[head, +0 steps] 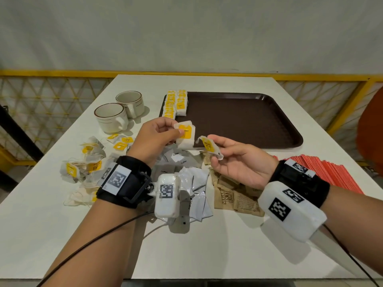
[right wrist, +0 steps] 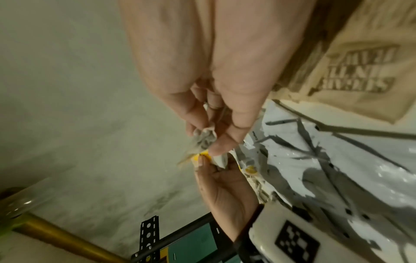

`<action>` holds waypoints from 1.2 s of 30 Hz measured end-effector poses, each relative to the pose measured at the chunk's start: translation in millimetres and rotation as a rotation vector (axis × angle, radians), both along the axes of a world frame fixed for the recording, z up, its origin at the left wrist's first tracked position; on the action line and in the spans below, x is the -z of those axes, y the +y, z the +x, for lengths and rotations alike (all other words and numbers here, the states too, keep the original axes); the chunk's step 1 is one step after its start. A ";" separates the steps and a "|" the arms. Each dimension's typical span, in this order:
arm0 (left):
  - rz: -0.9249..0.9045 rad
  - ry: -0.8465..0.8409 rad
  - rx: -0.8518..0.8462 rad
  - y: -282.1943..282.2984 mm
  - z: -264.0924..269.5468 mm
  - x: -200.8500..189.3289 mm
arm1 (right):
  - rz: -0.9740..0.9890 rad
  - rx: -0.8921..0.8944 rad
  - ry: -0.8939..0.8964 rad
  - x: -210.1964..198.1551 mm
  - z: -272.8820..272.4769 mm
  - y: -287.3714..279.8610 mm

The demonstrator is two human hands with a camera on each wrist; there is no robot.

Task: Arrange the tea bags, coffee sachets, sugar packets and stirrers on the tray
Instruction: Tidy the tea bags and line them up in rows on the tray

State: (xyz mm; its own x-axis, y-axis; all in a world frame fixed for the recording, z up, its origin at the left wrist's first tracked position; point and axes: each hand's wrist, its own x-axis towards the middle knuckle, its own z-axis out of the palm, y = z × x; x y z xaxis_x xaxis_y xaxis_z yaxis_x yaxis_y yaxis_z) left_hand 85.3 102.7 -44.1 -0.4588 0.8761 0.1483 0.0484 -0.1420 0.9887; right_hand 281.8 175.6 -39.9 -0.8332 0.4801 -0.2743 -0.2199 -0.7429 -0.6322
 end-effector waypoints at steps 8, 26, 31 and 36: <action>-0.012 0.004 0.002 1.8 1.5 2.3 | -0.074 0.059 0.117 7.6 -0.4 -3.2; -0.311 0.549 0.049 95.0 -58.5 -49.1 | 1.483 -0.069 -0.755 -33.4 -46.5 91.9; -0.541 0.856 0.168 139.8 -76.3 -49.3 | 1.595 -0.035 -0.816 -32.0 -75.9 126.6; -0.663 0.923 0.262 159.2 -85.6 -44.9 | 1.597 -0.171 -0.690 -37.4 -104.4 131.6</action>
